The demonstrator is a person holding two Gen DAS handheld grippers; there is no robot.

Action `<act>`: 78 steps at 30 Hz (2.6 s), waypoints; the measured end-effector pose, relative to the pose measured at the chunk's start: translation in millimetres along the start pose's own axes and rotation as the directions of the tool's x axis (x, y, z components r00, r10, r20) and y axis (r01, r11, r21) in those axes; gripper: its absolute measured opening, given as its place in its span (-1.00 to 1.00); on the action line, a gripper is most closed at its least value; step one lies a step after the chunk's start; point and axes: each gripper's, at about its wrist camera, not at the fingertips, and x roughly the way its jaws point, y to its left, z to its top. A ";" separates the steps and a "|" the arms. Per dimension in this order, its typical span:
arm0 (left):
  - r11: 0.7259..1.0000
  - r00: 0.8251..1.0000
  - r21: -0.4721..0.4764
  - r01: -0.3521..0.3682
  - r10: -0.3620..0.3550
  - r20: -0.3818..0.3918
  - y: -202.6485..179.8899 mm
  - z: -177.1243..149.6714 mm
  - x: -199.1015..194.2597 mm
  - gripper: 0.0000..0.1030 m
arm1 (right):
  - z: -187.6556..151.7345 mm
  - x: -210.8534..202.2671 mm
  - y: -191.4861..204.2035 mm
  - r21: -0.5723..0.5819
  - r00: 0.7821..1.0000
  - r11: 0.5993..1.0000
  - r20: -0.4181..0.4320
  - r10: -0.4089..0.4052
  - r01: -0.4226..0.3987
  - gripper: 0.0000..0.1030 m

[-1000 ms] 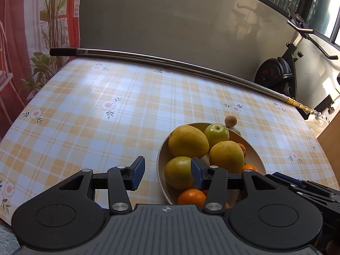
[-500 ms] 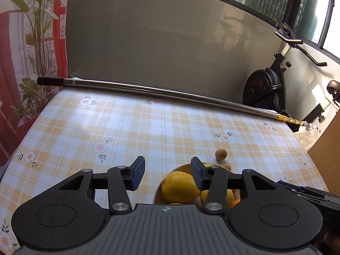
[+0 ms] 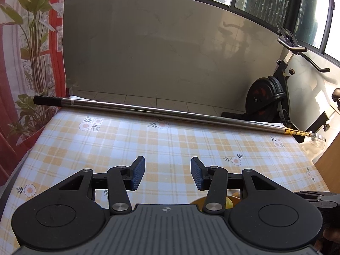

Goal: Organize fruits
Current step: 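Grasp another brown kiwi with the right gripper while the left tool withdraws from the plate, then grasp the last brown kiwi on the cloth with the left gripper while the right gripper holds its kiwi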

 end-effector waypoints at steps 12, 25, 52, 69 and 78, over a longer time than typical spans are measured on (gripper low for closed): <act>0.997 0.998 -0.051 0.050 -0.051 -0.024 14.1 -10.9 29.5 -0.03 | 31.9 59.4 2.6 0.197 0.976 0.980 -0.220 0.001 0.043 -0.39; 0.996 0.997 -0.053 0.069 -0.072 -0.041 15.6 -20.2 34.6 -0.03 | 33.5 72.2 -6.0 0.278 0.957 0.953 -0.288 -0.036 0.120 -0.37; 0.986 0.970 0.034 0.166 -0.157 -0.184 -37.1 -11.9 85.5 -0.03 | 9.8 11.2 -41.1 0.048 0.985 0.984 -0.017 -0.172 0.173 -0.47; 0.982 0.935 0.033 0.185 -0.166 -0.313 -89.4 -13.5 155.0 -0.03 | -24.5 5.8 -51.6 -0.058 0.992 0.991 0.042 -0.115 0.118 -0.46; 0.984 0.925 0.021 0.179 -0.161 -0.345 -90.4 -15.4 166.9 -0.03 | -26.0 8.9 -55.3 -0.050 0.994 0.994 0.057 -0.094 0.097 -0.45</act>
